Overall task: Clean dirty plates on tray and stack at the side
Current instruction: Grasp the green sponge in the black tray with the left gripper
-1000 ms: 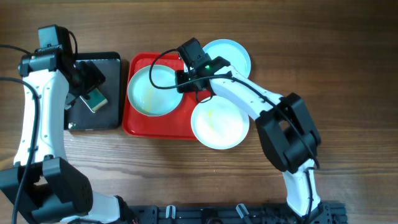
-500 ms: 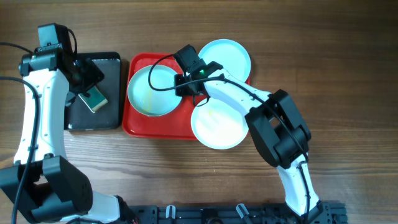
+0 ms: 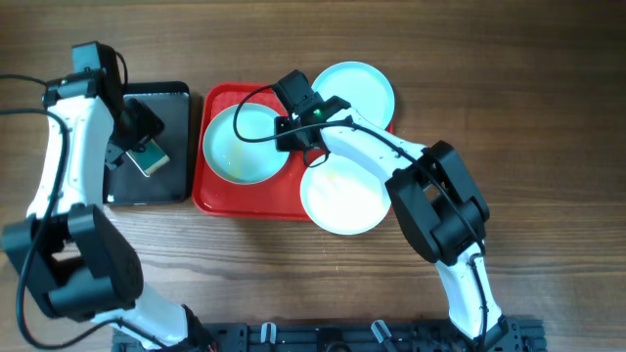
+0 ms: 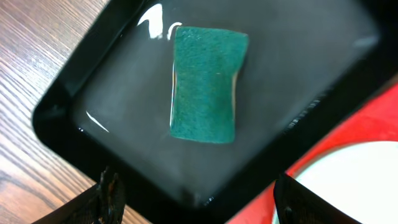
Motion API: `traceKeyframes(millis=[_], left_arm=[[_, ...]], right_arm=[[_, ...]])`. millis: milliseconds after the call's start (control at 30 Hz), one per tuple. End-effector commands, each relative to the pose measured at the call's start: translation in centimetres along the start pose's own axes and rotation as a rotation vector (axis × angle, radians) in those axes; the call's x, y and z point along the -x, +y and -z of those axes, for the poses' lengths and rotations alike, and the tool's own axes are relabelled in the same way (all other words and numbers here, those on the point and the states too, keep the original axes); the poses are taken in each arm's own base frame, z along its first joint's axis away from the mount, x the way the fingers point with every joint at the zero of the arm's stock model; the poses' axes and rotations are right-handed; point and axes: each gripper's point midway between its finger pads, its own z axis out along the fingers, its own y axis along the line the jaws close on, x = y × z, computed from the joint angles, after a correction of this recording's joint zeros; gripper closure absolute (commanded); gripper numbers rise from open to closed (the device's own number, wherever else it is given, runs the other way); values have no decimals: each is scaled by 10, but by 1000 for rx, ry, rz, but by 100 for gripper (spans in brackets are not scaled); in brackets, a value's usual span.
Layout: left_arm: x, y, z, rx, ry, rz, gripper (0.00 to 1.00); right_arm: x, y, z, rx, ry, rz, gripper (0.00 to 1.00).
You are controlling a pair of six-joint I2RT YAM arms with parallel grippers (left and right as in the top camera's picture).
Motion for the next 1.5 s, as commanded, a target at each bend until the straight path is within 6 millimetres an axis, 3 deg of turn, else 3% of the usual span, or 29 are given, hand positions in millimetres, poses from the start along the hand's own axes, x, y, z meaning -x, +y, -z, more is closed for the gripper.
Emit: traceKeyframes(millis=[0,167,333,633,733,1200,1300,1333,1467], left_arm=[[8,4,-19,37,8,30,28],[22,-5,-38,26,-22,-25,34],[33,-9,-53,36,-56,-16,47],[32,-6,-72,74,-40,-14,59],[32,-6,-74,76,-39,-15,70],[21,-2,-99,104,6,-23,70],[19,-2,-103,104,7,-23,76],[18,-2,-104,104,6,-23,85],[17,-2,-106,99,14,-23,87]], right_arm=[[-11,-14,-13,-61,27,2,96],[-11,-14,-13,-61,27,23,96],[-11,-14,-13,-62,28,27,96],[-12,-17,-16,-74,27,27,95],[-14,-18,-18,-77,33,27,96],[-13,-18,-19,-77,31,27,96],[-13,-18,-19,-76,31,27,96],[-13,-18,-19,-77,31,27,96],[-13,-18,-19,-77,31,27,96]])
